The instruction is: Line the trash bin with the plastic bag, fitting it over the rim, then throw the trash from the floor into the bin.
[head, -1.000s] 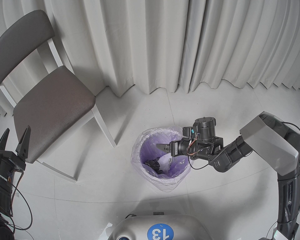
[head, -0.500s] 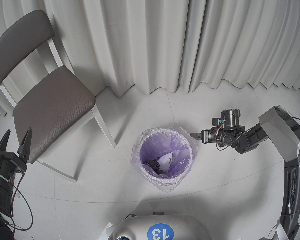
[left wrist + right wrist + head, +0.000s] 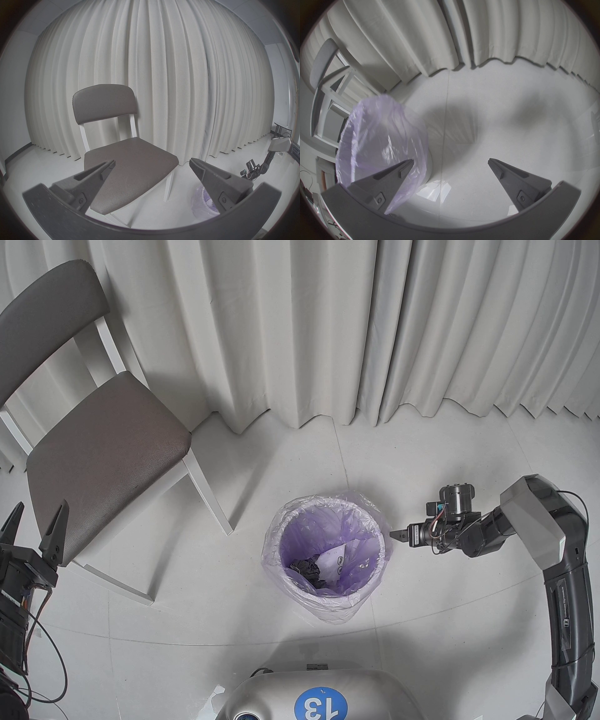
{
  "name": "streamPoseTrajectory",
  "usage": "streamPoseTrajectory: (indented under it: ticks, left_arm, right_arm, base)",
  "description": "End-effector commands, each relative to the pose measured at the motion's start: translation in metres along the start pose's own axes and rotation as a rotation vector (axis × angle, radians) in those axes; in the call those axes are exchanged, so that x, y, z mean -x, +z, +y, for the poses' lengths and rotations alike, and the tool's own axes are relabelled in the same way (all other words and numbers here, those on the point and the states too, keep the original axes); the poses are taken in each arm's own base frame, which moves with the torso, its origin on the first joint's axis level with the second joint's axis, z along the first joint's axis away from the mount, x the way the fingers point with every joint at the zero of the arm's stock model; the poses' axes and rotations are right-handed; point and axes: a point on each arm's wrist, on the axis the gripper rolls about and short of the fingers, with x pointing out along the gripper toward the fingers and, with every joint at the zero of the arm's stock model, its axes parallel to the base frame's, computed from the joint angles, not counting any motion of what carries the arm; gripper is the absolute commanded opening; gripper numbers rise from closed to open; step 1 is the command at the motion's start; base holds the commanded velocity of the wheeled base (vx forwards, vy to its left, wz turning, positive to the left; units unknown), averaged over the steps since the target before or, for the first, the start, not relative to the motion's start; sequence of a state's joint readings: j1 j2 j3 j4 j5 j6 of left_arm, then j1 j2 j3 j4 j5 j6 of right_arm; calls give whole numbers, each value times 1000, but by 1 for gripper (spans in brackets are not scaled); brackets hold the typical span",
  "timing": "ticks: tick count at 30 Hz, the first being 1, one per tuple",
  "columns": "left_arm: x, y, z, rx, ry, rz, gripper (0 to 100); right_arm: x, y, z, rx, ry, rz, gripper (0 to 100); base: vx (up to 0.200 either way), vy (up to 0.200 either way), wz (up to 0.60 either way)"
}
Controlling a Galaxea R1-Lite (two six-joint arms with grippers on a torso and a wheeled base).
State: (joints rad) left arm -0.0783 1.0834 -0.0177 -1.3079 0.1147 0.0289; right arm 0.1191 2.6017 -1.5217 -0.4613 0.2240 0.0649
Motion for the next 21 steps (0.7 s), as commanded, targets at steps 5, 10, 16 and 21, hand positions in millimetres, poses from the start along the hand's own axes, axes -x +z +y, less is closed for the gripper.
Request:
streamPoseTrajectory:
  ticks: [5, 10, 16, 21]
  left_arm:
    - [3, -6, 0, 0, -4, 41, 100]
    - [3, -6, -1, 2, -14, 42, 100]
    - [4, -5, -1, 4, -9, 33, 100]
    - [5, -5, -1, -4, -8, 30, 100]
  right_arm:
    - [-39, -30, 0, -37, 20, 53, 100]
    - [-61, -25, 8, -110, 37, 10, 100]
    - [-86, -32, 3, -120, -30, 30, 100]
    - [-88, -35, 4, -124, -37, 40, 100]
  base:
    - [0, 0, 0]
    - [0, 0, 0]
    - [0, 0, 0]
    - [0, 0, 0]
